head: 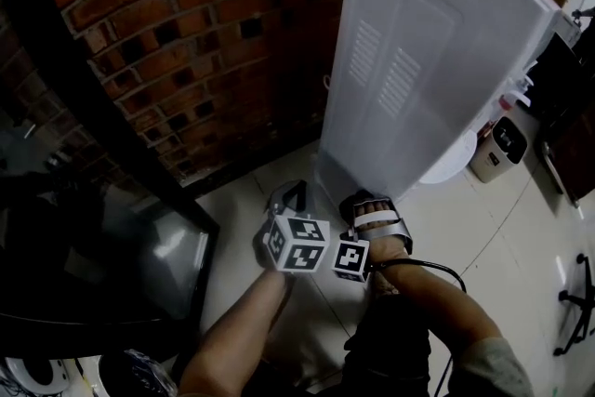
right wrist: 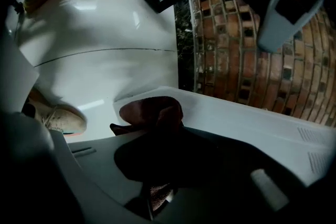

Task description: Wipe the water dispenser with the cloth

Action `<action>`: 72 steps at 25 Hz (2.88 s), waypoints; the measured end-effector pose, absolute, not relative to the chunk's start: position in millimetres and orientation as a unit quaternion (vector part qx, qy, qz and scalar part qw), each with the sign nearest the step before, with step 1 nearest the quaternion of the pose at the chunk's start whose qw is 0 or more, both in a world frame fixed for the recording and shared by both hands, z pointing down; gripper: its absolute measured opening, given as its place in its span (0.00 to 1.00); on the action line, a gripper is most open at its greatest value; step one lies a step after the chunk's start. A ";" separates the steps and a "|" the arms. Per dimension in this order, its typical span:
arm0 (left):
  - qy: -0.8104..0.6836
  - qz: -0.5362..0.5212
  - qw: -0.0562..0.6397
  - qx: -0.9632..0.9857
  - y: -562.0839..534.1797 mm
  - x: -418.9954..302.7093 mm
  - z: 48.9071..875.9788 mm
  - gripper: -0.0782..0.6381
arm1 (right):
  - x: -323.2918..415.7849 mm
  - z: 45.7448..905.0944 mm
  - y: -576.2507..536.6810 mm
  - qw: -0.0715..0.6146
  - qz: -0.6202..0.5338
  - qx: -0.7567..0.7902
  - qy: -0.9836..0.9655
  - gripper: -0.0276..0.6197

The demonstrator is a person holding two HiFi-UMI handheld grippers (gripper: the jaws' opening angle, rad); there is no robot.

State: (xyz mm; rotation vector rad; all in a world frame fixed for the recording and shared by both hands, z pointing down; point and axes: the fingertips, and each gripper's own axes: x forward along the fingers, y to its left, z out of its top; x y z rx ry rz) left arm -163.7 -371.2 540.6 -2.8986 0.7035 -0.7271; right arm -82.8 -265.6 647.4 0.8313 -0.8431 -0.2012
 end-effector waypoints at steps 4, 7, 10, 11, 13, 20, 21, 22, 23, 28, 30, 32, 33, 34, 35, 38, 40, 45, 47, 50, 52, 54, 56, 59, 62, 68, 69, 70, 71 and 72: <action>0.232 -0.244 0.027 -0.941 -375.8 -169.1 548.8 0.11 | -79.8 678.9 -266.8 0.844 -0.085 0.360 -0.389 0.17; 0.234 -0.249 0.024 -0.940 -377.0 -172.4 553.3 0.11 | -79.1 703.6 -262.8 0.850 -0.062 0.343 -0.395 0.17; 0.237 -0.258 0.022 -0.936 -378.0 -179.5 558.1 0.11 | -78.5 729.1 -261.6 0.859 -0.061 0.321 -0.394 0.17; 0.239 -0.259 0.020 -0.936 -378.2 -181.5 558.4 0.11 | -77.7 736.4 -261.7 0.862 -0.064 0.314 -0.393 0.17; 0.242 -0.257 0.012 -0.936 -378.4 -182.4 554.5 0.11 | -74.0 746.2 -262.7 0.867 -0.068 0.305 -0.388 0.17; 0.246 -0.230 0.000 -0.942 -377.4 -178.6 526.3 0.11 | -80.4 754.8 -268.2 0.848 -0.053 0.317 -0.421 0.17; 0.246 -0.226 0.003 -0.943 -377.5 -177.4 521.1 0.11 | -85.7 747.3 -269.5 0.829 -0.038 0.339 -0.443 0.17; 0.247 -0.223 0.006 -0.943 -378.3 -177.2 515.3 0.11 | -93.5 735.8 -270.9 0.804 -0.019 0.365 -0.469 0.17; 0.249 -0.219 0.011 -0.943 -379.8 -178.2 508.4 0.11 | -103.4 720.1 -272.6 0.775 -0.001 0.394 -0.495 0.17; 0.273 -0.180 0.017 -0.945 -389.1 -185.3 457.2 0.11 | -130.6 591.7 -282.6 0.612 0.036 0.538 -0.579 0.17; 0.280 -0.167 0.026 -0.945 -389.9 -192.7 435.3 0.11 | -135.4 531.5 -285.0 0.556 0.026 0.585 -0.590 0.17; 0.284 -0.154 0.040 -0.946 -390.5 -199.9 413.4 0.11 | -136.7 470.4 -290.0 0.502 0.003 0.630 -0.593 0.17; 0.288 -0.150 0.047 -0.945 -391.2 -204.7 404.3 0.11 | -138.2 442.4 -292.9 0.476 -0.010 0.648 -0.594 0.17; 0.293 -0.148 0.056 -0.943 -392.4 -210.7 396.4 0.11 | -140.9 417.3 -295.8 0.450 -0.023 0.664 -0.596 0.17; 0.301 -0.146 0.065 -0.940 -394.3 -217.2 389.3 0.11 | -144.4 395.3 -298.1 0.426 -0.035 0.677 -0.600 0.17; 0.328 -0.133 0.068 -0.933 -401.1 -232.7 368.3 0.11 | -152.1 344.4 -298.5 0.360 -0.071 0.702 -0.611 0.17; 0.340 -0.115 0.058 -0.932 -402.2 -235.8 350.9 0.11 | -153.9 325.5 -294.1 0.330 -0.091 0.709 -0.617 0.17; 0.340 -0.087 0.067 -0.934 -382.0 -228.7 319.5 0.11 | -153.6 314.9 -282.1 0.304 -0.111 0.699 -0.638 0.17; 0.334 -0.091 0.065 -0.936 -370.7 -224.9 318.3 0.11 | -150.0 304.1 -276.5 0.291 -0.114 0.698 -0.644 0.17; 0.340 -0.084 0.059 -0.935 -360.6 -223.1 302.5 0.11 | -146.7 278.7 -269.7 0.264 -0.128 0.696 -0.655 0.17; 0.355 -0.065 0.061 -0.931 -355.0 -223.6 279.4 0.11 | -146.5 261.0 -267.2 0.251 -0.146 0.690 -0.663 0.17; 0.371 -0.042 0.064 -0.925 -347.9 -224.9 256.4 0.11 | -148.5 241.7 -265.1 0.238 -0.167 0.680 -0.673 0.17; 0.389 -0.024 0.063 -0.919 -339.5 -227.9 240.2 0.11 | -152.2 219.0 -260.0 0.226 -0.193 0.667 -0.684 0.17; 0.412 -0.011 0.054 -0.910 -324.0 -230.4 229.8 0.11 | -151.3 180.2 -244.9 0.211 -0.240 0.649 -0.691 0.17; 0.437 -0.011 0.051 -0.898 -310.0 -233.2 227.7 0.11 | -138.6 141.0 -228.4 0.185 -0.270 0.641 -0.694 0.17; 0.447 -0.021 0.074 -0.891 -269.4 -202.1 188.7 0.11 | -102.1 67.8 -191.7 0.157 -0.309 0.637 -0.688 0.17; 0.448 -0.020 0.085 -0.890 -262.3 -196.9 173.0 0.11 | -99.5 55.5 -189.6 0.158 -0.318 0.632 -0.689 0.17; 0.450 -0.018 0.093 -0.888 -255.8 -192.3 156.9 0.11 | -97.3 43.1 -188.5 0.159 -0.328 0.627 -0.688 0.17; 0.453 -0.015 0.098 -0.886 -249.6 -188.0 141.3 0.11 | -94.8 31.7 -188.6 0.161 -0.335 0.624 -0.687 0.17; 0.457 -0.011 0.103 -0.884 -243.6 -184.2 126.8 0.11 | -91.7 22.1 -190.2 0.167 -0.341 0.621 -0.685 0.17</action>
